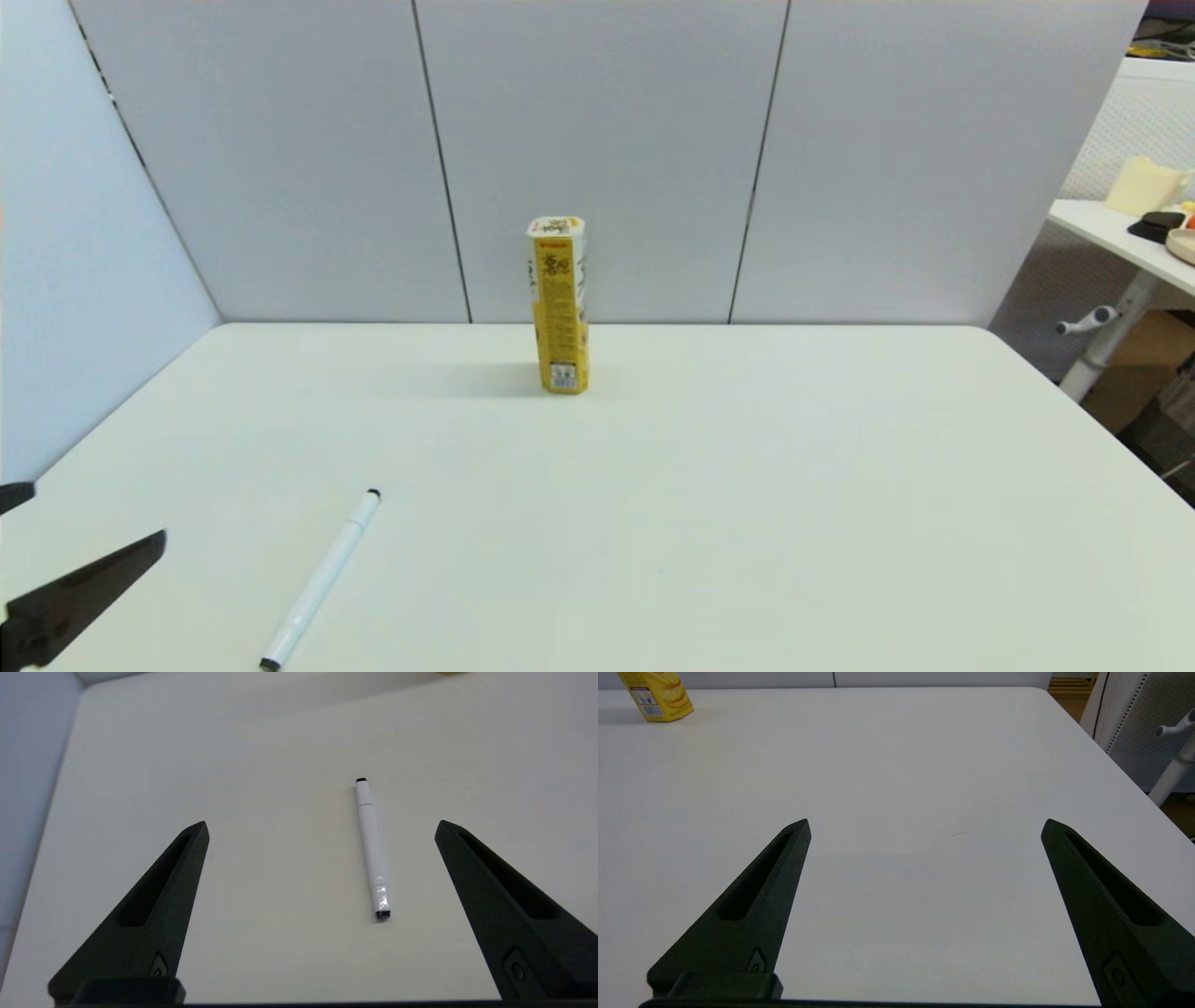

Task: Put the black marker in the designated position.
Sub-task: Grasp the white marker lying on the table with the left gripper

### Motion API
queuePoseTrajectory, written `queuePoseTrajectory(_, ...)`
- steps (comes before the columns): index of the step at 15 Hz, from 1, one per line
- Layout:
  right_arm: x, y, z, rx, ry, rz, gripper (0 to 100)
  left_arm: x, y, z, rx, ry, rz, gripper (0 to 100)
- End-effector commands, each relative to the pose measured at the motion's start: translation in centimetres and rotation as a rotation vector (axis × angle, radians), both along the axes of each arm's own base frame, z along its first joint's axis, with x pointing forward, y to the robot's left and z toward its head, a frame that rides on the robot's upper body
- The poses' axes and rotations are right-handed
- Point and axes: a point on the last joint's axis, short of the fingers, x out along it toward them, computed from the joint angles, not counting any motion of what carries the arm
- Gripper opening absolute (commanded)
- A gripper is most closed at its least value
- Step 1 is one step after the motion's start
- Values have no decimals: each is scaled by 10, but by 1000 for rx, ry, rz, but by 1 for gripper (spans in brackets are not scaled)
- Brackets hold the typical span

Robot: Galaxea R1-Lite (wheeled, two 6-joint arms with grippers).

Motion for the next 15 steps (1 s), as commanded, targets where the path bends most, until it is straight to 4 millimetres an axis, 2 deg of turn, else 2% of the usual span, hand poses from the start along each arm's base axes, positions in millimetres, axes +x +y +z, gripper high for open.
queuePoseTrajectory(1, 0, 0, 0, 0, 1, 1, 100, 97, -28, -3, 52, 267, -126, 100)
queuePoseTrajectory(8, 0, 0, 0, 0, 1, 1, 100, 133, -43, -44, 94, 488, -164, 100)
queuePoseTrajectory(15, 0, 0, 0, 0, 1, 1, 100, 141, -46, -58, 128, 571, -146, 100)
